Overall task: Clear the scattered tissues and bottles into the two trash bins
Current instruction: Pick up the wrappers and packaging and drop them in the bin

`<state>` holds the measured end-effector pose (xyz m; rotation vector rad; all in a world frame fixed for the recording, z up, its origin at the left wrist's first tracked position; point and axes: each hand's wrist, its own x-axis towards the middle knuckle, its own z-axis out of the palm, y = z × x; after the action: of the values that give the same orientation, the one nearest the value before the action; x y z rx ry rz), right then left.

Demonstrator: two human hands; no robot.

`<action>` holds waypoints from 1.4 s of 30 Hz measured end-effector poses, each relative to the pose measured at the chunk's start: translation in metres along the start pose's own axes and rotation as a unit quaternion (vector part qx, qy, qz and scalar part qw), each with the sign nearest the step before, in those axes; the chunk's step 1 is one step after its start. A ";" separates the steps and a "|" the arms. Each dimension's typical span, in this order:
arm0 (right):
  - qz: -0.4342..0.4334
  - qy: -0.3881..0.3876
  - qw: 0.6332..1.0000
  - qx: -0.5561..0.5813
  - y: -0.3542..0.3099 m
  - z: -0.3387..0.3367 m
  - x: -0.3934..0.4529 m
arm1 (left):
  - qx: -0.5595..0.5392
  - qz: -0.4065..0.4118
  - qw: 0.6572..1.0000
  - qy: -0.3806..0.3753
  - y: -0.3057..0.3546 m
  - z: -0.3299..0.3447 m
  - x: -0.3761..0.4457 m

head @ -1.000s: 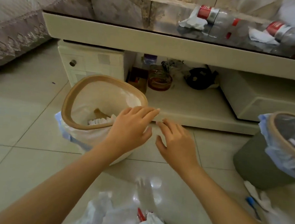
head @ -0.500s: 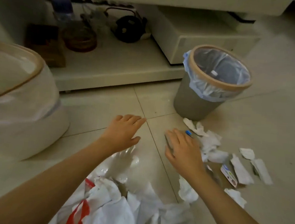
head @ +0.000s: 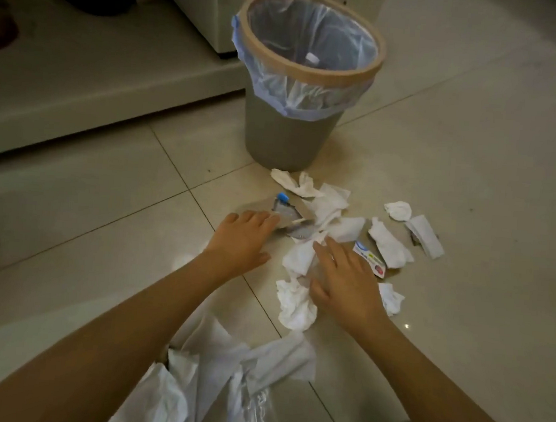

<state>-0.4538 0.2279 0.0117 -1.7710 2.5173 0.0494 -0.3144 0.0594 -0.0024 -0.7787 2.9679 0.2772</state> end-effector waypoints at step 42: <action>-0.074 -0.065 0.991 0.093 -0.072 0.023 0.082 | -0.667 -0.352 0.656 0.031 -0.075 0.011 0.004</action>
<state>-0.4126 0.1276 -0.0162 -1.8088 2.2168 -0.0734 -0.2807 -0.0051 -0.0252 -1.8350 1.6795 2.3715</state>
